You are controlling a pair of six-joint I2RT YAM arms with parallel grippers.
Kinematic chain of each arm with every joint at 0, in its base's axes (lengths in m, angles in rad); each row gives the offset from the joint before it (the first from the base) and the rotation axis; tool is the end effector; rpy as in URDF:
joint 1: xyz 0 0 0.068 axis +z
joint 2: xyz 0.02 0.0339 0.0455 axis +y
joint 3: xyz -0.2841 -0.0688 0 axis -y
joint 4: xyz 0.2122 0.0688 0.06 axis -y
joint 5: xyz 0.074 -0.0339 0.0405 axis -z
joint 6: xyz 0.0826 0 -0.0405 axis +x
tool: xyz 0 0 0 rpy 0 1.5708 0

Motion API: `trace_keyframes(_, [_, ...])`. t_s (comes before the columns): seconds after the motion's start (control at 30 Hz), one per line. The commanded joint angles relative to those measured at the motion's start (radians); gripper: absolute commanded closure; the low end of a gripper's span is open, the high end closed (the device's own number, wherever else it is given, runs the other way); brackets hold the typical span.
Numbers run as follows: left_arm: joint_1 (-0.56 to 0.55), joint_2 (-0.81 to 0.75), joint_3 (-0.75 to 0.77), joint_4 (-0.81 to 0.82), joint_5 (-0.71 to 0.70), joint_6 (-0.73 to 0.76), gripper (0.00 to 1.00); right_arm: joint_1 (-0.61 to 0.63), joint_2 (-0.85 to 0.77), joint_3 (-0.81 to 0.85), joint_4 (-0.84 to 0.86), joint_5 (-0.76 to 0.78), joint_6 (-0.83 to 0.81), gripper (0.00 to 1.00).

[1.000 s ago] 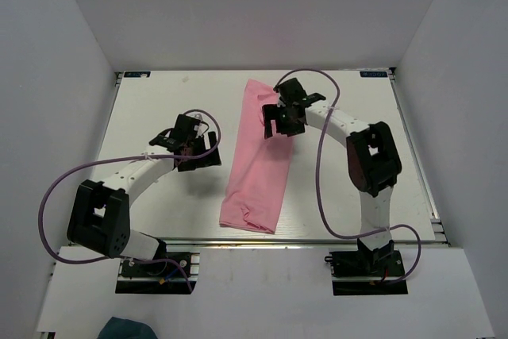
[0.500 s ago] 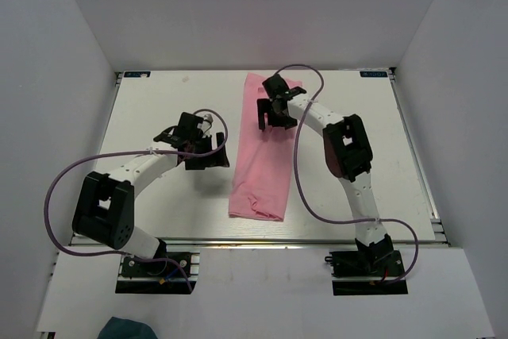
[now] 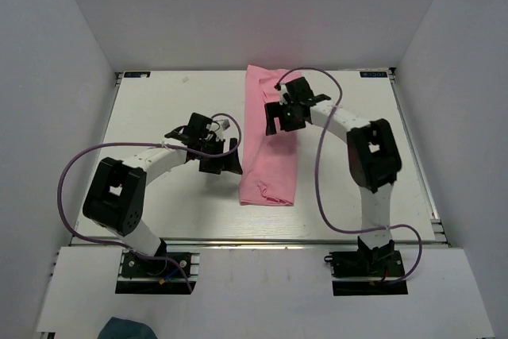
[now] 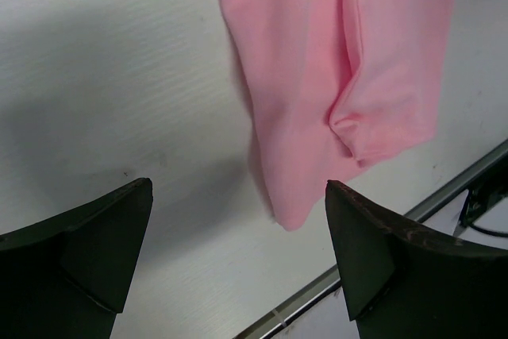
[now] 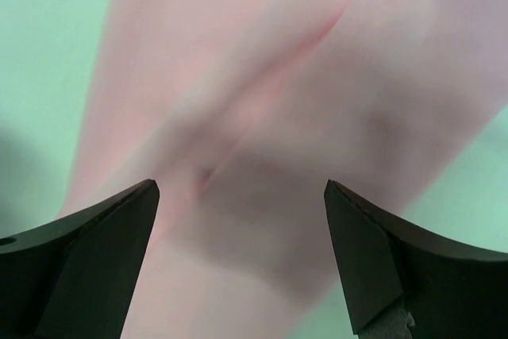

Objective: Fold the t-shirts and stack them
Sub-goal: Rotate the tshirt 90 degrees, then grab the bottom of the folded rectangular tshirt with both arms

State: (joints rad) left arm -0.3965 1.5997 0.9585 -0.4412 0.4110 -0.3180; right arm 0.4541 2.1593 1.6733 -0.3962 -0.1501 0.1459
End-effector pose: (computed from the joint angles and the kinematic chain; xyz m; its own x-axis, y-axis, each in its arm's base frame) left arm 0.2680 -0.1480 0.1864 -0.9385 0.0822 -0.3354 0.2458 0.8411 -0.4818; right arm 0.4370 0.2270 0.1835 -0.7620 -0.2120 -0.6119 -0.4127 0.8871 0.2066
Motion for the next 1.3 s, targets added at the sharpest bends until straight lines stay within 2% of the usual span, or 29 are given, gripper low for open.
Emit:
trace_keyframes(0.0, [-0.053,-0.018,-0.017,0.022,0.080,0.036,0.01,0.015,-0.243,-0.196,0.193,-0.120,0.004,0.10])
trace_keyframes(0.07, [-0.077,-0.018,-0.030,0.010,0.057,0.036,0.01,0.017,-0.385,-0.407,0.235,-0.126,0.058,0.10])
trace_keyframes(0.17, [-0.133,-0.018,-0.041,-0.004,0.046,0.045,0.01,0.020,-0.546,-0.625,0.238,-0.170,0.095,0.10])
trace_keyframes(0.33, [-0.186,-0.029,-0.107,-0.024,-0.053,0.008,0.01,0.020,-0.653,-0.783,0.154,-0.223,0.144,0.10])
trace_keyframes(0.5, [-0.217,-0.014,-0.147,0.038,-0.054,-0.010,0.01,0.028,-0.704,-0.915,0.123,-0.310,0.165,0.10])
trace_keyframes(0.53, [-0.217,-0.003,-0.138,0.038,-0.054,-0.010,0.04,0.028,-0.699,-0.925,0.122,-0.313,0.162,0.10])
trace_keyframes(0.57, [-0.228,0.009,-0.138,0.038,-0.054,-0.010,0.11,0.028,-0.694,-0.931,0.123,-0.307,0.165,0.10])
trace_keyframes(0.73, [-0.248,0.046,-0.135,0.064,-0.041,-0.030,0.29,0.028,-0.673,-0.969,0.141,-0.383,0.208,0.10])
trace_keyframes(0.8, [-0.257,0.037,-0.158,0.064,-0.041,-0.030,0.35,0.032,-0.671,-0.992,0.157,-0.400,0.231,0.10])
trace_keyframes(0.87, [-0.257,0.025,-0.168,0.064,-0.041,-0.030,0.37,0.031,-0.670,-1.008,0.165,-0.422,0.241,0.10])
trace_keyframes(0.97, [-0.266,0.000,-0.193,0.076,-0.041,-0.030,0.38,0.035,-0.658,-1.006,0.166,-0.451,0.239,0.16])
trace_keyframes(1.0, [-0.266,0.000,-0.193,0.085,-0.041,-0.030,0.43,0.038,-0.658,-1.006,0.169,-0.454,0.241,0.17])
trace_keyframes(1.1, [-0.266,0.022,-0.193,0.094,-0.018,-0.030,0.50,0.037,-0.641,-1.006,0.186,-0.447,0.248,0.26])
trace_keyframes(1.13, [-0.275,0.022,-0.184,0.094,-0.018,-0.030,0.55,0.038,-0.627,-1.006,0.186,-0.447,0.250,0.36])
trace_keyframes(1.2, [-0.275,0.034,-0.184,0.094,-0.018,-0.030,0.59,0.038,-0.609,-1.017,0.229,-0.447,0.267,0.42])
trace_keyframes(1.23, [-0.275,0.034,-0.184,0.094,-0.027,-0.039,0.63,0.038,-0.608,-1.023,0.238,-0.447,0.280,0.50])
trace_keyframes(1.27, [-0.275,0.034,-0.175,0.094,-0.028,-0.039,0.67,0.037,-0.607,-1.026,0.252,-0.436,0.296,0.54])
